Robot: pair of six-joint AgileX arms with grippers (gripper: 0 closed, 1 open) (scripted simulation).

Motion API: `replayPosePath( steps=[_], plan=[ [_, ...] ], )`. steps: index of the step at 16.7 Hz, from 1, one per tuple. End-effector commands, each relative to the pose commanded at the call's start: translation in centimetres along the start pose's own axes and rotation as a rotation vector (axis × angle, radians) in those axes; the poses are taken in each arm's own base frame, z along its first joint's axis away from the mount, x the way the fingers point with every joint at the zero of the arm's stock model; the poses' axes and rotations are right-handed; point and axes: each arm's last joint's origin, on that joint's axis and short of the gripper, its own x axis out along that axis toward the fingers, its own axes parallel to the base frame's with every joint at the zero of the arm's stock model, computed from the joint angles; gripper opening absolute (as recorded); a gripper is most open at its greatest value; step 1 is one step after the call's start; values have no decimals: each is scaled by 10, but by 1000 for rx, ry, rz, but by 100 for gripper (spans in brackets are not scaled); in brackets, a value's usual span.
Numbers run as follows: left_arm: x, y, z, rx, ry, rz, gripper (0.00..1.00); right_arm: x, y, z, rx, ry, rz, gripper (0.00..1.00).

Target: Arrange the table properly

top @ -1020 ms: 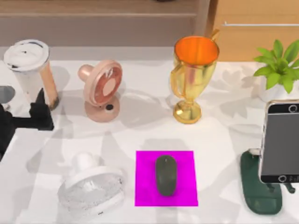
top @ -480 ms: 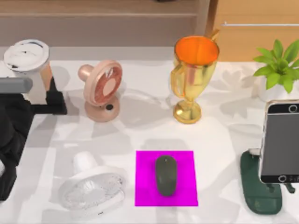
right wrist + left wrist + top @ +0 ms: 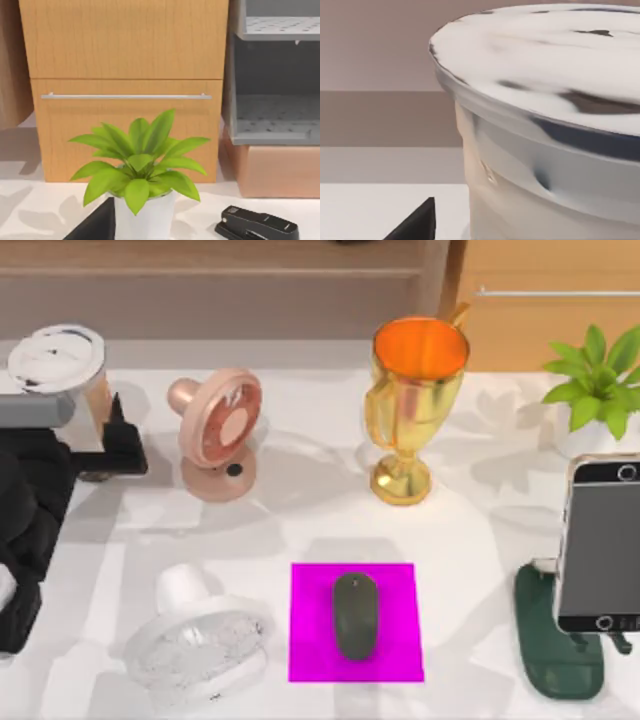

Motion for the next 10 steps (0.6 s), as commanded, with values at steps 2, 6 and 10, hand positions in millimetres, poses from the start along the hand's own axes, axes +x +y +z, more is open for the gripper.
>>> replayPosePath(
  steps=[2,6,10],
  plan=[
    [11,0,0,0,0,0,100,0,0,0,0,0,0,100],
    [17,-1,0,0,0,-1,100,0,0,0,0,0,0,100],
    [17,-1,0,0,0,-1,77,0,0,0,0,0,0,100]
  ],
)
